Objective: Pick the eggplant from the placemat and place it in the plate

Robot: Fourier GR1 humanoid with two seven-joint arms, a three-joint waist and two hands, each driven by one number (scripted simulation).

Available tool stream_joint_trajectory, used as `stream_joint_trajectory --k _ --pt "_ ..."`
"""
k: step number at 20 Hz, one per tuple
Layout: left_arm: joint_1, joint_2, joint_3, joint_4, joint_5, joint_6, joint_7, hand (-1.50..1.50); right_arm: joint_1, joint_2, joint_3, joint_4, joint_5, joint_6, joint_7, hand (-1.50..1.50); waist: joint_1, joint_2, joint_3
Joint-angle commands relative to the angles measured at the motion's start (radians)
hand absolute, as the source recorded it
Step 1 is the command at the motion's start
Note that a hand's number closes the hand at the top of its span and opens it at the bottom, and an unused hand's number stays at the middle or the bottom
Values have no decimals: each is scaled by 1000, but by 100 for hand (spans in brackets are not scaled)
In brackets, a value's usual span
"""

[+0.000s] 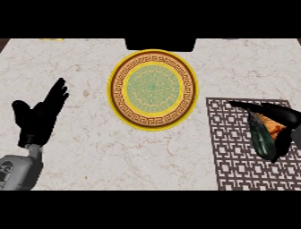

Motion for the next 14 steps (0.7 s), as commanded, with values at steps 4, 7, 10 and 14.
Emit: stream_joint_trajectory --k 4,7,10,14 --pt "-9 -11 -2 -7 -10 6 15 0 5 31 71 -10 37 96 -237 150 -1 9 12" --pt "4 -11 11 33 -6 -7 -7 0 -2 28 80 -48 29 90 -240 150 -15 6 10" --pt "-4 -24 7 -6 -10 17 16 0 29 65 77 -2 8 50 -232 150 -1 11 12" --pt "0 -2 19 0 -5 -9 20 0 -4 24 37 -14 -48 83 -240 150 -7 7 11"
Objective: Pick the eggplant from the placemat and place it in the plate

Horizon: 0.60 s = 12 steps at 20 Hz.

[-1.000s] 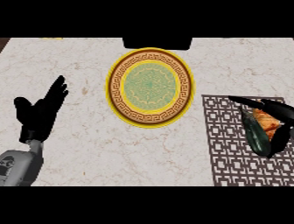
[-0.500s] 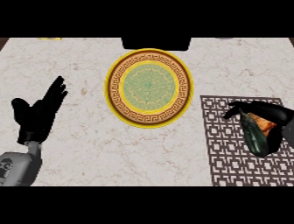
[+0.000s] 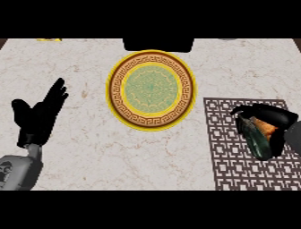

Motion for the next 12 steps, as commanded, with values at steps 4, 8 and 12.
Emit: stream_joint_trajectory --k 4,8,12 --pt "5 9 1 10 -4 -12 6 0 -86 376 56 -145 47 -145 374 150 2 -18 10" --pt "23 -2 -10 26 0 -23 5 0 -183 538 78 -198 117 -274 609 150 9 -40 6" --pt "31 -6 -10 14 -4 -16 -4 0 -216 608 74 -301 149 -480 838 150 -2 -47 12"
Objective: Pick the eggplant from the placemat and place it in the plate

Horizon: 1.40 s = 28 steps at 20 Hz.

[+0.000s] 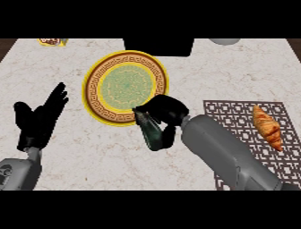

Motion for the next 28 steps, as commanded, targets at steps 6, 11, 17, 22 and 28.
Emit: stream_joint_trajectory --k 6,11,17,22,28 --pt "-5 -11 -1 20 -17 23 4 0 -147 105 20 -240 143 -492 535 150 -18 2 9" --pt "-19 -11 2 6 -24 29 7 0 -226 106 85 -324 234 -601 939 150 -8 20 10" --pt "-34 -21 12 10 -16 6 2 0 -275 107 162 -370 245 -700 1250 150 1 40 11" --pt "19 -24 35 19 -34 -1 -69 0 -287 107 45 -287 285 -647 1207 150 -13 42 12" --pt "42 -56 2 -104 -73 45 33 0 -145 63 -26 -208 289 -652 990 150 -19 41 13"
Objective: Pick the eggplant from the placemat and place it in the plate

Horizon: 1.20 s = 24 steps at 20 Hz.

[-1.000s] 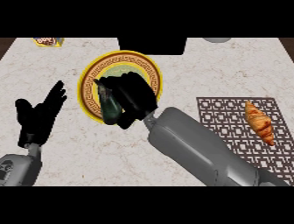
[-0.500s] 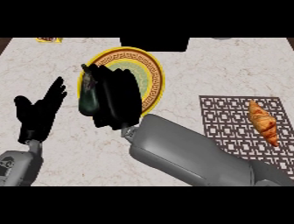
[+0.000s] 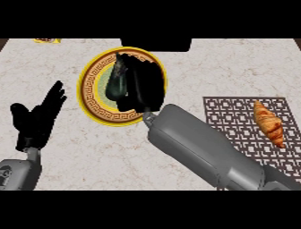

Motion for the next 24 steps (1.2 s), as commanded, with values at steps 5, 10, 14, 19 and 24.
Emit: stream_joint_trajectory --k 5,10,14,19,24 --pt "38 -38 -20 -22 -30 5 -21 0 20 -28 -78 204 -66 159 -217 150 11 6 0" --pt "-52 6 25 15 -9 -37 18 0 33 18 -223 315 -236 222 -368 -150 14 10 1" --pt "25 -9 25 -13 -18 -40 -20 0 26 19 -269 352 -252 206 -568 -150 18 7 1" --pt "5 -18 22 -1 -21 -44 -6 0 16 -32 -361 215 -288 158 -743 -150 1 4 1" --pt "23 -10 40 -35 -16 -32 35 0 97 13 -419 16 -427 221 -803 -150 -11 -4 1"
